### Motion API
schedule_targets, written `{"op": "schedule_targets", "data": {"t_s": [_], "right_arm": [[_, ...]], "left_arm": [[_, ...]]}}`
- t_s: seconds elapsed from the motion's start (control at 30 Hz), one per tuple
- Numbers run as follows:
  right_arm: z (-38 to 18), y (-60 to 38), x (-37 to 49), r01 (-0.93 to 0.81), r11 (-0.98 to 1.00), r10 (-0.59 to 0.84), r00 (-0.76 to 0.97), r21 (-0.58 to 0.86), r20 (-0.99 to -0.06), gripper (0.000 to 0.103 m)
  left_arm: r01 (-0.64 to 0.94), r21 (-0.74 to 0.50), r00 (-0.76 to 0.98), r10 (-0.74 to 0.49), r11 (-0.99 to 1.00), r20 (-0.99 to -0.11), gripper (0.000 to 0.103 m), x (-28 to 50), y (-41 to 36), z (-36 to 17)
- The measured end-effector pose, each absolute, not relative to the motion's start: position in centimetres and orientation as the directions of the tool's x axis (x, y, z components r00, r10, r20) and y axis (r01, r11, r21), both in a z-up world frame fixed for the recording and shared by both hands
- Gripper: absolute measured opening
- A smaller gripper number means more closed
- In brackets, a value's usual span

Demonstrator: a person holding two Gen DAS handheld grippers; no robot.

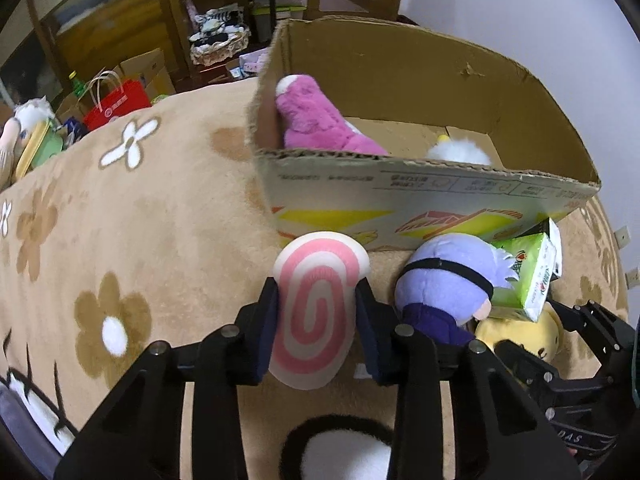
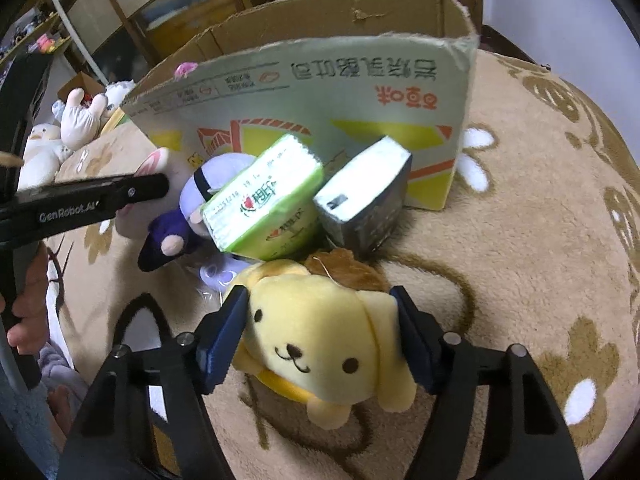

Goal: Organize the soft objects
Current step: 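Close left tool on pink swirl cake roll while right tool grasps yellow dog plush, then carry swirl roll with left tool while right tool carries yellow dog into box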

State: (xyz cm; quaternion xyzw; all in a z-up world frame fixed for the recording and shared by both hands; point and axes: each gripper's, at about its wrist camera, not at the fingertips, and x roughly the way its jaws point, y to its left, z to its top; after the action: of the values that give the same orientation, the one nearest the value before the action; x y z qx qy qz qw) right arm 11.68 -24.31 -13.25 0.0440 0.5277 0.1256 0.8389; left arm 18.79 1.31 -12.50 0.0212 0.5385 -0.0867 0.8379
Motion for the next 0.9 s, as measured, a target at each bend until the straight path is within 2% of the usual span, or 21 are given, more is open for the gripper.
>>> {"op": "schedule_targets", "data": {"t_s": [0.27,0.9], "right_arm": [[-11.7,-25.2,10.4,-0.136,0.975,0.221,0.461,0.177,-0.859,0.070],[-5.6,-28.5,7.2,-0.082,0.977,0.204,0.648,0.199,-0.734,0.069]], "left_arm": [[0.135,-0.058,0.464,-0.114,0.989,-0.879,0.034,16.0,2.2,-10.4],[0.062,-0.013,0.709,-0.053,0.998,-0.704,0.034,8.8,3.6,-2.9]]}}
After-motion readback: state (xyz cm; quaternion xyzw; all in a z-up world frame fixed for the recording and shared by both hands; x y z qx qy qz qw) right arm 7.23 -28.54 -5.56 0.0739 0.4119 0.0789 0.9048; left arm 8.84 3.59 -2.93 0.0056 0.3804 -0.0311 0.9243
